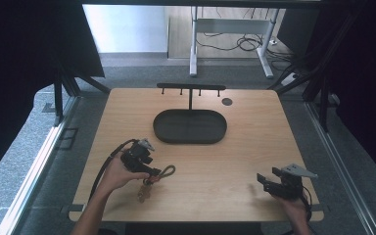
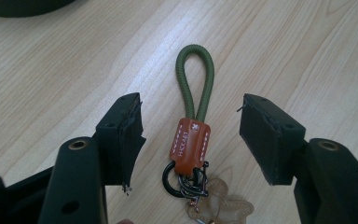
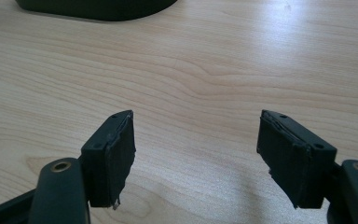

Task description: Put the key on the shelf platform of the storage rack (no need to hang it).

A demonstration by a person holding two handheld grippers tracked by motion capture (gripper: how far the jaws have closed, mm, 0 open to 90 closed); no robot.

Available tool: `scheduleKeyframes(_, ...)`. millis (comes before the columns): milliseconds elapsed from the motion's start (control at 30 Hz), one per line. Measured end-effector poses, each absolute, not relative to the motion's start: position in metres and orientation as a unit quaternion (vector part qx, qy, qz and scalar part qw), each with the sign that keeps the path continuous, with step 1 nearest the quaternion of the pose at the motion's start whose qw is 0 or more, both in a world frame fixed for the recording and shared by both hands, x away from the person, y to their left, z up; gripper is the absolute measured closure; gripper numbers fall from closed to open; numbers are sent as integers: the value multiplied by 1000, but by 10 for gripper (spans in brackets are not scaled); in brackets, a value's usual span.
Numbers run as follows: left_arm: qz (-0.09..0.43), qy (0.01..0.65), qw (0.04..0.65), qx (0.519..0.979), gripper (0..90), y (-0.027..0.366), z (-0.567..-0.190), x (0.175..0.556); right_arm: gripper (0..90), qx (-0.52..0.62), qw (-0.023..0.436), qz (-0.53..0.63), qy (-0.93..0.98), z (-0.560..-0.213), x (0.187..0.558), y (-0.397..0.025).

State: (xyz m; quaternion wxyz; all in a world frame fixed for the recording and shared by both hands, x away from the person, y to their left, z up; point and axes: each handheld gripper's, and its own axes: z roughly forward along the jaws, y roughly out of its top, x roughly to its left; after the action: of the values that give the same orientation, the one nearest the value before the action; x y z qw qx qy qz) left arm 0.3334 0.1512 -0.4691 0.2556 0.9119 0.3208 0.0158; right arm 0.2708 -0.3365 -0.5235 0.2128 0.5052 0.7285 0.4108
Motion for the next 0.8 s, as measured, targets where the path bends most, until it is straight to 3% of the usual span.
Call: scheduleKeyframes(800, -9, 314, 215, 925, 436, 144, -497, 334, 282, 505, 208, 403, 735, -527, 272, -335)
